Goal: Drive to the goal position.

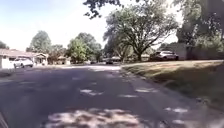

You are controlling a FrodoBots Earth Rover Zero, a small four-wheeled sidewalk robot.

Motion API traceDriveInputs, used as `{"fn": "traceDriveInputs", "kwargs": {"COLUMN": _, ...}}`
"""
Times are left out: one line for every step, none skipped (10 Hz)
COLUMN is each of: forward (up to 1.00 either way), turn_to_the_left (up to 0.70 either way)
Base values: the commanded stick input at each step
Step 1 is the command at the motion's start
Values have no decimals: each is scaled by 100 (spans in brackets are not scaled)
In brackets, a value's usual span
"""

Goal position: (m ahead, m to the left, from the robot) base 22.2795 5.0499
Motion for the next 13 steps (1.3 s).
{"fn": "traceDriveInputs", "kwargs": {"forward": 69, "turn_to_the_left": 3}}
{"fn": "traceDriveInputs", "kwargs": {"forward": 69, "turn_to_the_left": 3}}
{"fn": "traceDriveInputs", "kwargs": {"forward": 69, "turn_to_the_left": 3}}
{"fn": "traceDriveInputs", "kwargs": {"forward": 69, "turn_to_the_left": 3}}
{"fn": "traceDriveInputs", "kwargs": {"forward": 69, "turn_to_the_left": 3}}
{"fn": "traceDriveInputs", "kwargs": {"forward": 69, "turn_to_the_left": 3}}
{"fn": "traceDriveInputs", "kwargs": {"forward": 69, "turn_to_the_left": 3}}
{"fn": "traceDriveInputs", "kwargs": {"forward": 69, "turn_to_the_left": 3}}
{"fn": "traceDriveInputs", "kwargs": {"forward": 69, "turn_to_the_left": 3}}
{"fn": "traceDriveInputs", "kwargs": {"forward": 69, "turn_to_the_left": 3}}
{"fn": "traceDriveInputs", "kwargs": {"forward": 69, "turn_to_the_left": 3}}
{"fn": "traceDriveInputs", "kwargs": {"forward": 69, "turn_to_the_left": 3}}
{"fn": "traceDriveInputs", "kwargs": {"forward": 69, "turn_to_the_left": 3}}
